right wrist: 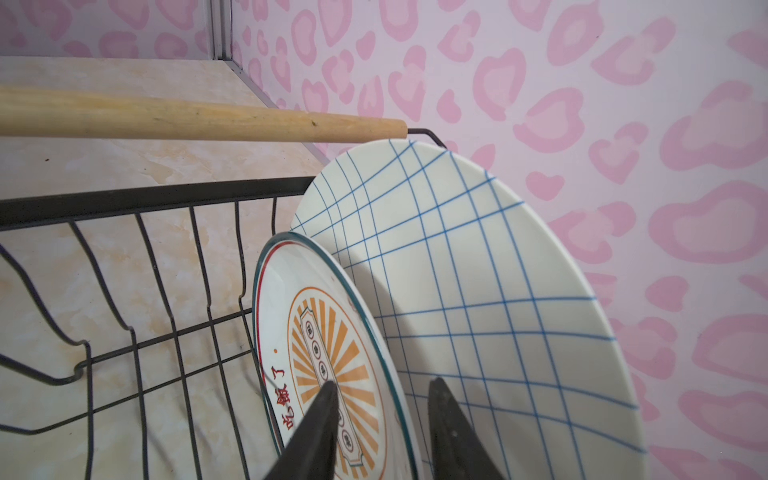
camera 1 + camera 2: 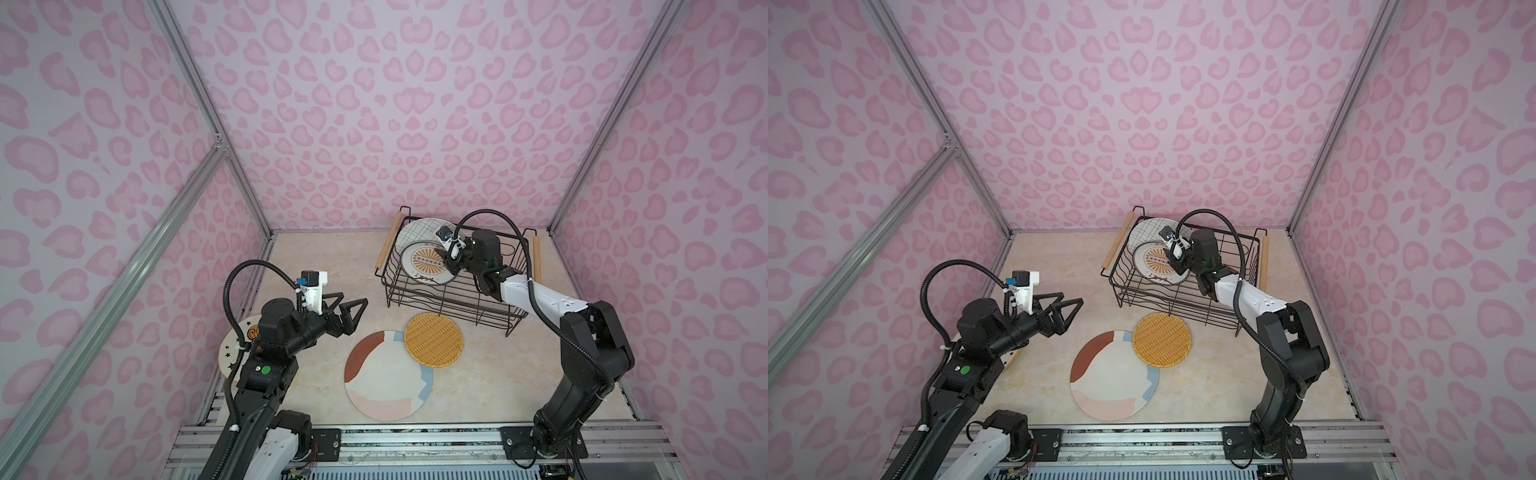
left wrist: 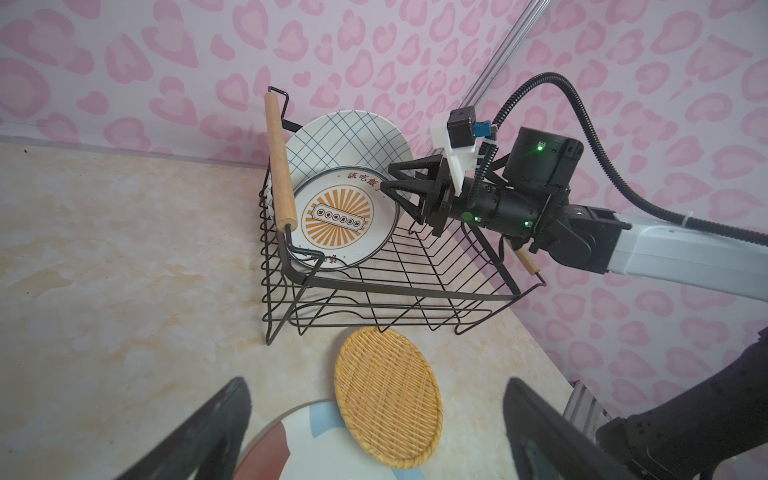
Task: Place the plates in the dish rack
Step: 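Open the right gripper off the plate while left gripper reaches for star plate, then grasp the star-and-cat plate's edge with the left gripper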
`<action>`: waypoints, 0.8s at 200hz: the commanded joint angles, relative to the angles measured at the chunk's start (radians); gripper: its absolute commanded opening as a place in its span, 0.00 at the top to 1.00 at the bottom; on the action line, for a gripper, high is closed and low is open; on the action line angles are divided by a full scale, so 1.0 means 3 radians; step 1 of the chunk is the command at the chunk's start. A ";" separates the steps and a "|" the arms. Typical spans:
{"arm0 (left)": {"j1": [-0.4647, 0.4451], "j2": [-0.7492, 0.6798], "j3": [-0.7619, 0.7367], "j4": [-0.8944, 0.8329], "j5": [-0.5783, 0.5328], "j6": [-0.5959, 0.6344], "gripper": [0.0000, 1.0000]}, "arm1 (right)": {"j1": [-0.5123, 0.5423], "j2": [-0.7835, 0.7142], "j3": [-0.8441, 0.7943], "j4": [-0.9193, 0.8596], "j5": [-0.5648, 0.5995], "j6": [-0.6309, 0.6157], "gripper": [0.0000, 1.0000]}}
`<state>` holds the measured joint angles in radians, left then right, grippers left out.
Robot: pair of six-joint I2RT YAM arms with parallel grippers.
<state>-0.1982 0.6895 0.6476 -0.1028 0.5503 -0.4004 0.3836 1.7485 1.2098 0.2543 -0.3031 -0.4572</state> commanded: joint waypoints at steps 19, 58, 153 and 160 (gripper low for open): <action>0.0004 -0.0023 -0.0012 0.0062 -0.0011 0.0012 0.03 | 0.0030 -0.0040 0.0030 -0.0024 0.0055 0.0127 0.58; 0.0002 0.0005 -0.0002 -0.0034 -0.0152 -0.0005 0.03 | 0.0081 -0.0309 -0.0039 -0.0009 0.0063 0.0323 0.52; 0.0263 0.0432 0.0301 -0.1709 -0.1647 -0.1114 0.03 | 0.0245 -0.0981 -0.0316 -0.0389 0.0218 0.1002 0.35; 0.0419 0.0494 0.0284 -0.1781 -0.1591 -0.1209 0.03 | 0.0294 -0.0992 -0.0316 -0.0439 0.0219 0.1018 0.34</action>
<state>-0.1501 0.7937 0.7235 -0.4408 0.2024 -0.5812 0.4484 1.4605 1.1210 0.1841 -0.2520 -0.2184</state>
